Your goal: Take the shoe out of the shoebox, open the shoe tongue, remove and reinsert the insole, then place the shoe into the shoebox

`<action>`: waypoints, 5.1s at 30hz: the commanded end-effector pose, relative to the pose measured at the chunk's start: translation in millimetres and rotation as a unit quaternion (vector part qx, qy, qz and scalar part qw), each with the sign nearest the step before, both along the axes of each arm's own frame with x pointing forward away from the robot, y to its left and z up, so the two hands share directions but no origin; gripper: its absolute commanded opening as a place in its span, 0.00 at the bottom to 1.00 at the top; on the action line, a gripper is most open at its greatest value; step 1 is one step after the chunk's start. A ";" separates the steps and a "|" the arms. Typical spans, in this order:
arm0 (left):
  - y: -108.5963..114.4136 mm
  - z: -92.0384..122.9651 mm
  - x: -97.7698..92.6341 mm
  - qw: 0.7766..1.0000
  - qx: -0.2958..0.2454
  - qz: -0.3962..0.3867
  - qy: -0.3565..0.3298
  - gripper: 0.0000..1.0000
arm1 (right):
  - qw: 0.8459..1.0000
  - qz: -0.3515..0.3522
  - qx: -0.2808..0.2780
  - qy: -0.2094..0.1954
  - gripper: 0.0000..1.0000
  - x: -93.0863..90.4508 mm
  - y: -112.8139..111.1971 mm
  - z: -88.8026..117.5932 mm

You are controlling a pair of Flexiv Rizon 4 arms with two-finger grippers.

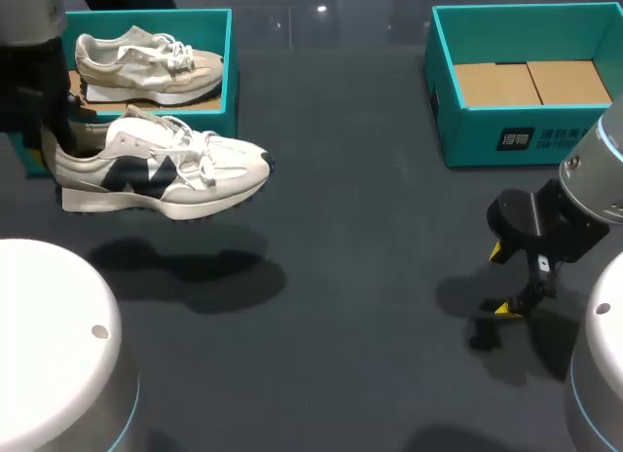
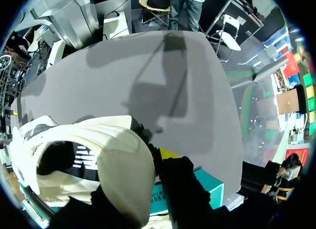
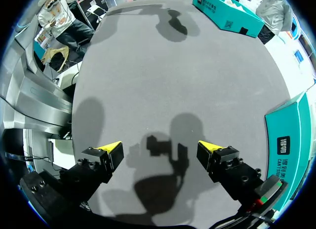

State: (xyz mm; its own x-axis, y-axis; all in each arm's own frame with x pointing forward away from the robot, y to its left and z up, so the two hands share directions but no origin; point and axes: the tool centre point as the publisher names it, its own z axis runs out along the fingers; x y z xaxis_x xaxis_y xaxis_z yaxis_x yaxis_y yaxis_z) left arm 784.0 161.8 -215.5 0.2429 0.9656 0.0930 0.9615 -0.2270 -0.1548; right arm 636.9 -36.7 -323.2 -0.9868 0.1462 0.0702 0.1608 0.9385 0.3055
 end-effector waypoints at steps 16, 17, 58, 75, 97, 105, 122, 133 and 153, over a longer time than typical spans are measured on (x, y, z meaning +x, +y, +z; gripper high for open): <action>-106.3 -37.3 -72.9 0.997 0.043 -0.001 -0.058 0.00 | 1.000 0.000 0.000 -0.001 1.00 -1.2 -0.2 0.1; -106.3 -37.3 -72.9 0.997 0.043 -0.001 -0.058 0.00 | 1.000 0.000 0.000 -0.001 1.00 -1.2 -0.2 0.1; -223.2 -141.0 -84.9 0.998 0.031 -0.005 -0.056 0.00 | 1.000 0.000 0.000 -0.001 1.00 -1.2 -0.2 0.1; -245.4 -169.0 -73.9 0.997 0.034 0.022 -0.067 0.00 | 1.000 0.000 0.000 -0.001 1.00 -1.2 -0.2 0.1; -241.4 -167.8 -79.2 0.997 0.021 0.008 -0.070 1.00 | 1.000 0.000 0.000 -0.001 1.00 -1.2 -0.2 0.1; -229.3 -116.8 -85.3 0.996 -0.049 0.039 -0.070 1.00 | 1.000 0.000 0.000 -0.001 1.00 -1.2 -0.2 0.1; -198.5 -73.7 -100.7 0.974 -0.129 0.181 0.043 1.00 | 1.000 0.000 0.000 -0.001 1.00 -1.2 -0.2 0.1; -188.0 -71.6 -104.3 0.905 -0.135 0.387 0.117 1.00 | 1.000 0.000 0.000 -0.001 1.00 -1.2 -0.2 0.1; -173.0 -95.6 -113.4 0.746 -0.146 0.637 0.130 1.00 | 1.000 0.000 0.000 -0.001 1.00 -1.2 -0.2 0.1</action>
State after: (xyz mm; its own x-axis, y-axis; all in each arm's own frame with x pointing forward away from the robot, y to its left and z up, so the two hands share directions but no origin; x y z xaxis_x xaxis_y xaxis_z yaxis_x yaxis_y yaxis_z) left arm 681.3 -15.7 -295.7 -0.7941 0.6068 -0.0356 0.5643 0.7143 -0.4140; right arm 636.9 -36.7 -323.2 -0.9868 0.1463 0.0702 0.1608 0.9385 0.3055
